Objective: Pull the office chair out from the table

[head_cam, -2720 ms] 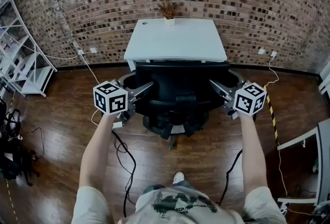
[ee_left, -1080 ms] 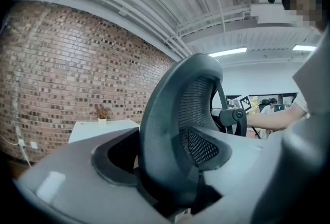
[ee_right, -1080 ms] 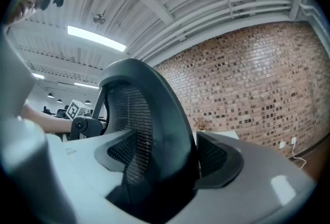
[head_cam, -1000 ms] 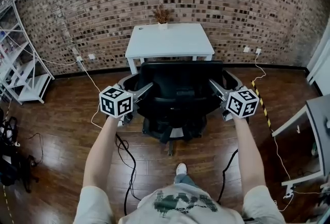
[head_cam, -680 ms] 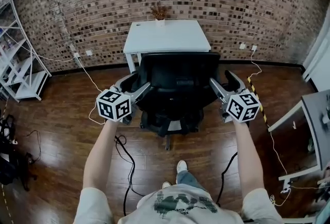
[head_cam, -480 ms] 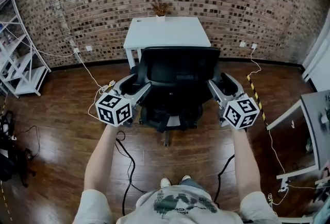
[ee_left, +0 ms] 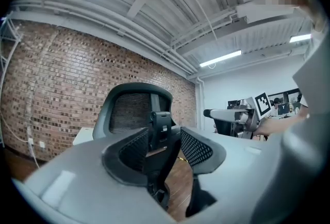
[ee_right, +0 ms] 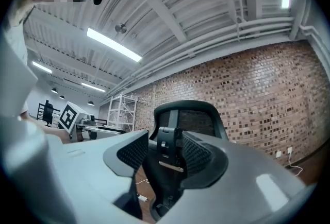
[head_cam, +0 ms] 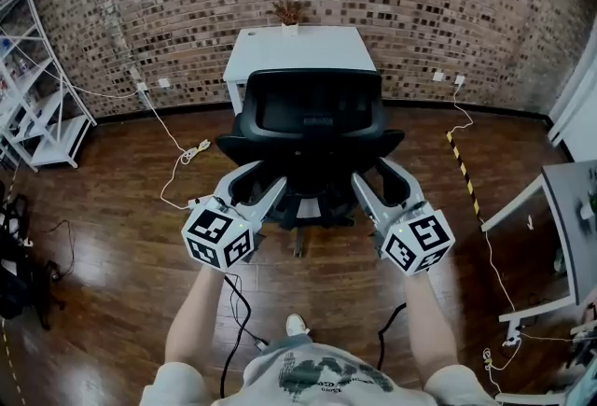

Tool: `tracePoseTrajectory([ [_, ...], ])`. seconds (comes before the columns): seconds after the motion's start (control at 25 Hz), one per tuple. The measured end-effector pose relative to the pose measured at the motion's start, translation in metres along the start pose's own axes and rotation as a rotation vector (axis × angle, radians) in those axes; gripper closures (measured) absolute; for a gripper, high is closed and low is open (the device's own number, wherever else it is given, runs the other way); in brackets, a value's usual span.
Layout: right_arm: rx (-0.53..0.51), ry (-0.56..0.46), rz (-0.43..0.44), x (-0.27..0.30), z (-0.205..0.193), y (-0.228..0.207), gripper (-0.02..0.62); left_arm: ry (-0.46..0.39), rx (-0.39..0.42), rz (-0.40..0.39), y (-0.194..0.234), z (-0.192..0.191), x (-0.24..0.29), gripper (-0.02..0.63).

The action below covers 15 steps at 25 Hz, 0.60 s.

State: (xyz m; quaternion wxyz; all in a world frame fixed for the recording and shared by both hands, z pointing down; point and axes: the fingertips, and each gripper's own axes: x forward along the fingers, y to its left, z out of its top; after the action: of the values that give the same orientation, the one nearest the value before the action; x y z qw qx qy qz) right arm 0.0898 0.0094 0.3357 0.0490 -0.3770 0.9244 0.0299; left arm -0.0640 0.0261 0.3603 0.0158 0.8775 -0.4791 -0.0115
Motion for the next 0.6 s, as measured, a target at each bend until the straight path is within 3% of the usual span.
tracePoseTrajectory([
  [0.2, -0.011, -0.004, 0.002, -0.046, -0.002, 0.032, 0.448, -0.013, -0.006, 0.013, -0.06, -0.004, -0.025, 0.435],
  [0.36, 0.007, -0.005, 0.021, -0.077, -0.007, 0.061, 0.542, -0.025, 0.008, 0.02, -0.11, -0.014, -0.047, 0.472],
  [0.6, -0.003, -0.023, 0.056, -0.127, -0.003, 0.111, 0.595, -0.057, 0.009, 0.03, -0.171, -0.015, -0.084, 0.54],
])
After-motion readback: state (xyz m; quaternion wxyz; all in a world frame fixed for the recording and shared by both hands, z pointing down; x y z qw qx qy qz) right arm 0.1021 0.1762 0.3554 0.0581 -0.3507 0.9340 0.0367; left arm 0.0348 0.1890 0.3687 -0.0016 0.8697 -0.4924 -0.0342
